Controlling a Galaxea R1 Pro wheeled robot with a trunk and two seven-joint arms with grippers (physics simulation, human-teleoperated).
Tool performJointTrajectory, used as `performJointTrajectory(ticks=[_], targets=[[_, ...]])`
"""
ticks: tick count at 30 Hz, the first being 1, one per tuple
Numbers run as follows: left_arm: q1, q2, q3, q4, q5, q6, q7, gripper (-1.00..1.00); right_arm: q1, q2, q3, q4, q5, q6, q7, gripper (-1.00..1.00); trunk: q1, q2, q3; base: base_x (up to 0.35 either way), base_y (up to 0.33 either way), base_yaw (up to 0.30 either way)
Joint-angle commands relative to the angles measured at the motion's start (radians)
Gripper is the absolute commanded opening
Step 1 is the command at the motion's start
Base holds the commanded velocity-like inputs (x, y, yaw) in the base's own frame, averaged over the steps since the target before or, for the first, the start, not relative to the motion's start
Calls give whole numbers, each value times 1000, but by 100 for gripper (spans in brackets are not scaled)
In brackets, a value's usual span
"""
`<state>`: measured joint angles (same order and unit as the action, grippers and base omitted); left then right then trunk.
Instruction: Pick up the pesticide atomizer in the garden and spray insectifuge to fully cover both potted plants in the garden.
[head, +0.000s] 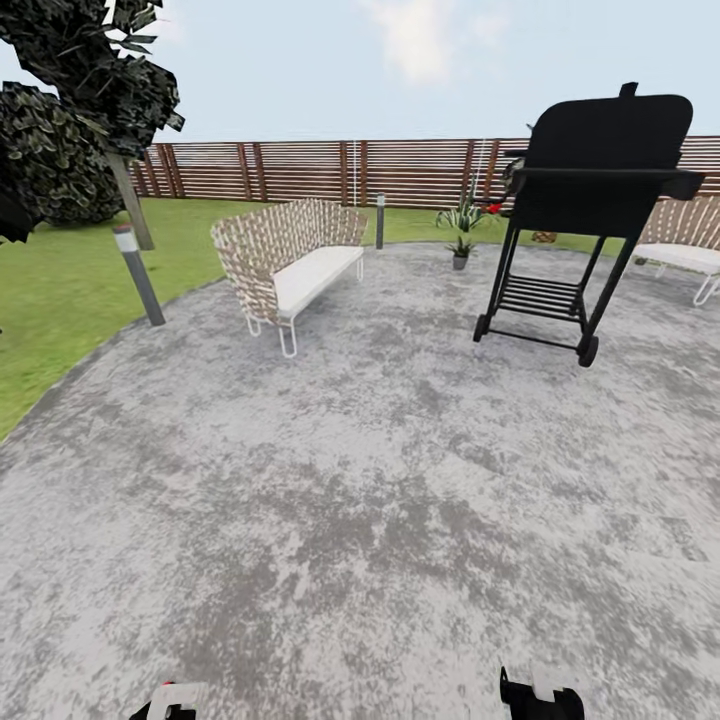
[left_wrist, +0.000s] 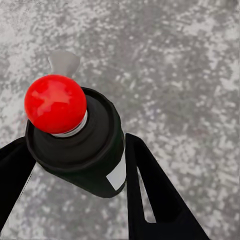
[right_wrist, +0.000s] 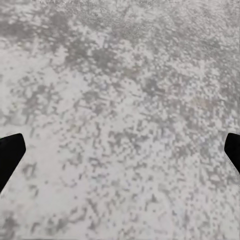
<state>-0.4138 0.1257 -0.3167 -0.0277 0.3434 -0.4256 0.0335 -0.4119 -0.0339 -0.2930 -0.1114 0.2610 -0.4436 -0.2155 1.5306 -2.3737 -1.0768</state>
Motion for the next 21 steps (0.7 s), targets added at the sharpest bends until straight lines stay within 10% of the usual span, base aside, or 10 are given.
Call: performJointTrajectory(ticks=[1, 21], targets=[[0, 0, -8, 0, 4, -2, 3, -100, -1, 0, -6, 2, 11, -3, -4, 100, 0, 0, -1, 339, 0, 0], [0, 0, -8, 0, 5, -2, 3, -100, -1, 0, -6, 1, 10, -3, -5, 100, 0, 0, -1, 339, 0, 0]])
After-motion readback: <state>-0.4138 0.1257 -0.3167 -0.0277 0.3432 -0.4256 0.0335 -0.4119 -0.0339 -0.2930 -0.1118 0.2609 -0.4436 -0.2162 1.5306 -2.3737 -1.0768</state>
